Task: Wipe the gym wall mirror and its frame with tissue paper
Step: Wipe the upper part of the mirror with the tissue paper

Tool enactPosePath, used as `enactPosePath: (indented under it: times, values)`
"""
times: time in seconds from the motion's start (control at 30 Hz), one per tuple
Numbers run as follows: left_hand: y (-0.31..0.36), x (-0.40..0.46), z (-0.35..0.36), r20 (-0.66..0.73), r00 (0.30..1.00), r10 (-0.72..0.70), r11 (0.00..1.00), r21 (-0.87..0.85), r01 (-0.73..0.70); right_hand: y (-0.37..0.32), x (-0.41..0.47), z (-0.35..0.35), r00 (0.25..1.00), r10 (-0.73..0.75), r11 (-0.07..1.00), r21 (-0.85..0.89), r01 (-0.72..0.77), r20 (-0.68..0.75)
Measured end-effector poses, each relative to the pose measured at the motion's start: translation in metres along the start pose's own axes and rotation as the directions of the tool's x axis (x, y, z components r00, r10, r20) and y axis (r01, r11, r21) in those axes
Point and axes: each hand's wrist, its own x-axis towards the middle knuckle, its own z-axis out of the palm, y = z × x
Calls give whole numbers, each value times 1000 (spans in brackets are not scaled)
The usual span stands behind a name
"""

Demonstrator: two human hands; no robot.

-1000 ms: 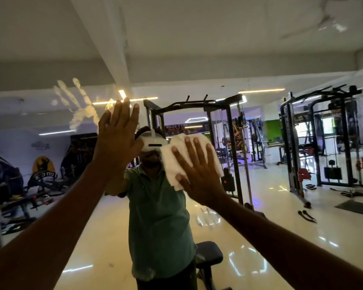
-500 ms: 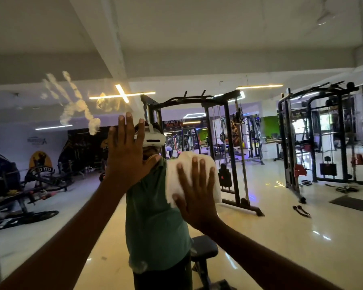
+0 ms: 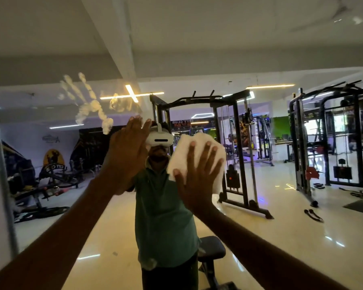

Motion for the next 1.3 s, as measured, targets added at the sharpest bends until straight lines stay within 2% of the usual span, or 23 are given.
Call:
enactPosePath:
  times: [0.07,0.1,0.17,0.23,0.27,0.3,0.37,0.4,0.43,0.47,0.5,0.57,0.63,0.67,0.7,0.73,0.8,0.9,0.97,1.0,1.07,1.17,1.3]
  values:
    - [-10,-9,-35,-118,990,-72,995,-84,62,-12,-6,4,970,-238,971,30,237,56]
    - [-22,-13,-52,-200,969,-143,989,-68,132,-12,-1,3,951,-304,952,42,302,57]
    - [-44,-21,-85,-344,928,-142,988,10,154,-7,25,-2,934,-354,935,25,353,55]
    - [-47,-28,-108,-325,937,-128,983,82,163,5,65,-12,953,-301,953,-14,302,45]
    - [-106,-27,-77,-329,939,-100,971,174,164,6,87,-19,968,-249,968,-36,250,14]
    - [-184,-26,-36,-198,962,-189,944,232,234,2,111,-25,982,-187,981,-48,186,-24]
    - [-309,-29,26,-101,968,-229,913,324,249,-23,147,-30,994,-21,999,-27,18,-107]
    - [-334,-27,43,-56,968,-244,931,265,250,-44,157,-30,990,56,998,-1,-57,-132]
    - [-331,-37,47,-7,981,-194,937,293,188,-71,160,-28,986,83,997,13,-82,-144]
    - [-300,-36,33,-72,955,-286,894,338,294,-99,157,-24,988,43,999,15,-41,-146]
    - [-248,-40,5,-157,941,-299,864,374,337,-125,147,-17,988,-69,997,7,71,-141]
    - [-164,-51,-60,-140,977,-162,913,355,202,-166,117,-2,915,-396,918,-3,397,-81]
    - [-193,-48,-61,25,985,-172,894,423,145,-175,102,8,812,-582,813,-4,582,-42]
    - [-208,-49,-65,34,984,-173,864,485,135,-168,106,6,779,-626,780,-19,626,-36]
    - [-211,-45,-64,101,969,-227,879,450,159,-157,116,2,756,-654,756,-45,653,-33]
    - [-212,-45,-64,81,972,-219,889,427,165,-141,129,-3,755,-655,755,-74,651,-32]
    - [-209,-46,-60,69,980,-186,888,439,138,-100,162,-16,838,-542,836,-141,531,-59]
    - [-201,-46,-66,108,971,-212,902,404,152,-62,187,-32,973,-139,988,-99,122,-185]
    - [-198,-45,-67,123,971,-206,919,364,149,-90,166,-25,965,95,995,5,-96,-244]
    - [-198,-46,-65,102,976,-190,920,365,142,-115,142,-16,966,105,994,17,-104,-236]
    - [-197,-47,-65,91,976,-197,929,335,156,-165,68,8,984,-127,991,32,132,-122]
    - [-200,-50,-64,77,981,-180,941,304,149,-183,-18,30,895,-444,895,66,441,38]
    - [-206,-50,-66,94,982,-166,939,320,128,-146,35,16,721,-686,724,-3,690,102]
